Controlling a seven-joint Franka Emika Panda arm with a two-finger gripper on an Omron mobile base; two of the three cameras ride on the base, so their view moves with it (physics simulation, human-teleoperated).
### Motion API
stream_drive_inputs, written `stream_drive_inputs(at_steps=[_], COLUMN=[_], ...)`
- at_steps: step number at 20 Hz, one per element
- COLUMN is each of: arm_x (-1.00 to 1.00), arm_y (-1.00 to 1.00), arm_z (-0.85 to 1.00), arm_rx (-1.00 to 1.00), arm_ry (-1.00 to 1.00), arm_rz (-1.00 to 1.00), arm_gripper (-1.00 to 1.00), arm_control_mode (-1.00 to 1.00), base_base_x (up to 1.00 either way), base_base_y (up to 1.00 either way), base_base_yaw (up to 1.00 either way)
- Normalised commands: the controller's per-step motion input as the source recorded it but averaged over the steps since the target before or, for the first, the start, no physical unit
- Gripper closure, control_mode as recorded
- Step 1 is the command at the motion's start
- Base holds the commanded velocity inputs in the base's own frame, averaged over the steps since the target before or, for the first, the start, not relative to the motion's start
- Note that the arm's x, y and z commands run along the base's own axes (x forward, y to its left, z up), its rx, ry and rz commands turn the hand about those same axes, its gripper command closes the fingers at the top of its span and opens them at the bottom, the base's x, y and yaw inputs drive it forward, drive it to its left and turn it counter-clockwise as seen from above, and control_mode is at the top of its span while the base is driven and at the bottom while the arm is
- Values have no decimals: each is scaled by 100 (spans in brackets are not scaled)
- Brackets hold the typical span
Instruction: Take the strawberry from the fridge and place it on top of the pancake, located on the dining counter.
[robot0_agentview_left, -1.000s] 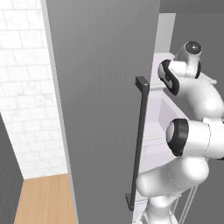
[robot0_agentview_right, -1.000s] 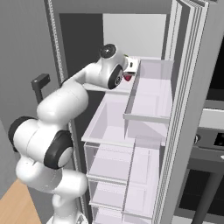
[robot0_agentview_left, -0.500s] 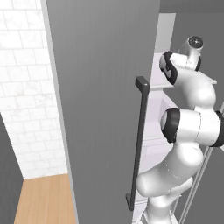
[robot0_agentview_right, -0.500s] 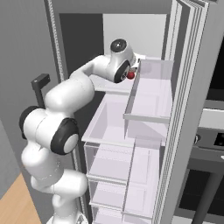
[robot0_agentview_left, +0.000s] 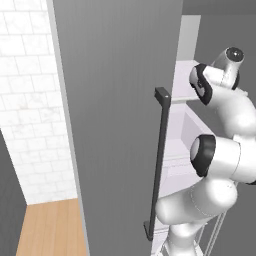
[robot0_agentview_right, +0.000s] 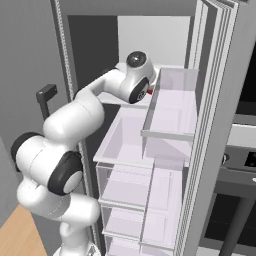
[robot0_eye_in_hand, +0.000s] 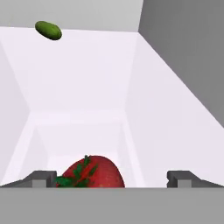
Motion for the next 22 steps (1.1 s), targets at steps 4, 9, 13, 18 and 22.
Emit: stream_drive_inputs(at_steps=[4, 9, 13, 18, 22], arm_x=[27, 9, -10, -64, -99], arm_y=[3, 1, 0, 15, 34], arm_z=[-19, -2, -5, 38, 59], arm_rx=[0, 0, 0, -1, -3], arm_ry=[-5, -6, 1, -2, -1], arm_rz=[0, 0, 0, 0, 0], arm_gripper=[100, 100, 100, 100, 100], arm_control_mode=[-100, -100, -100, -100, -100], base_base_x=[0, 0, 0, 0, 0], base_base_y=[0, 0, 0, 0, 0], base_base_yaw=[0, 0, 0, 0, 0])
